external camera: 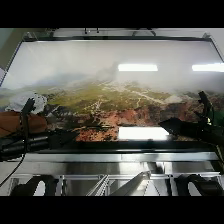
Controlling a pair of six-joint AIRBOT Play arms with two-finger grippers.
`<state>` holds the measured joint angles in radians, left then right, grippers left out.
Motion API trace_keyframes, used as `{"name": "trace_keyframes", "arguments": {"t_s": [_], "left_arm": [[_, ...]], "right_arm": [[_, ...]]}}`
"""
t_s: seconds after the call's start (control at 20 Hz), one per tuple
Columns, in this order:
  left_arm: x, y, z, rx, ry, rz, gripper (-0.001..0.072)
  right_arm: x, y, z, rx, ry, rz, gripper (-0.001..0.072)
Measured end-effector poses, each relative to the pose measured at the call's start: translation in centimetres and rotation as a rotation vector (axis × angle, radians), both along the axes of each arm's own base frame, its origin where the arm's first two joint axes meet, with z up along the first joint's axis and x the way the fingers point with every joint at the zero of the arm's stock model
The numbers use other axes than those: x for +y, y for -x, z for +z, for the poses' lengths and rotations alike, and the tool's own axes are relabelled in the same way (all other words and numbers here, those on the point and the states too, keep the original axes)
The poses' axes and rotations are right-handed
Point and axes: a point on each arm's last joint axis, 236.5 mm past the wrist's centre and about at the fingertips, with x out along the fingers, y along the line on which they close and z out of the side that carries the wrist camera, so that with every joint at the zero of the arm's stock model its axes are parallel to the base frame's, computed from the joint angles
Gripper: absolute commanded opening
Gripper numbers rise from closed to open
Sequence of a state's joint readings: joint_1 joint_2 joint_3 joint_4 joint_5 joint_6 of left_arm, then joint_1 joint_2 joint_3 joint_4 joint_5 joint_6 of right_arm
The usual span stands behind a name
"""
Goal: Fold the shirts.
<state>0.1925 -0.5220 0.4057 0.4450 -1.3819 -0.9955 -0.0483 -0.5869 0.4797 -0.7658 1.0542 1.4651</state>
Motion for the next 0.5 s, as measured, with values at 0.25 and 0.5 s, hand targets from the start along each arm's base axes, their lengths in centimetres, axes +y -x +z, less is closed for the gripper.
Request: {"name": "trace_keyframes", "arguments": {"t_s": [0.25, 0.5], "left_arm": [[0.0, 0.2, 0.7, -0.019, 0.001, 0.022, 0.0202], [1.5, -1.6, 1.8, -0.031, -0.067, 0.108, 0.0718]], "right_arm": [[0.0, 0.0, 0.0, 0.0, 0.0, 0.0, 0.0019], [0.0, 0.0, 0.0, 0.0, 0.0, 0.0, 0.0019]]}}
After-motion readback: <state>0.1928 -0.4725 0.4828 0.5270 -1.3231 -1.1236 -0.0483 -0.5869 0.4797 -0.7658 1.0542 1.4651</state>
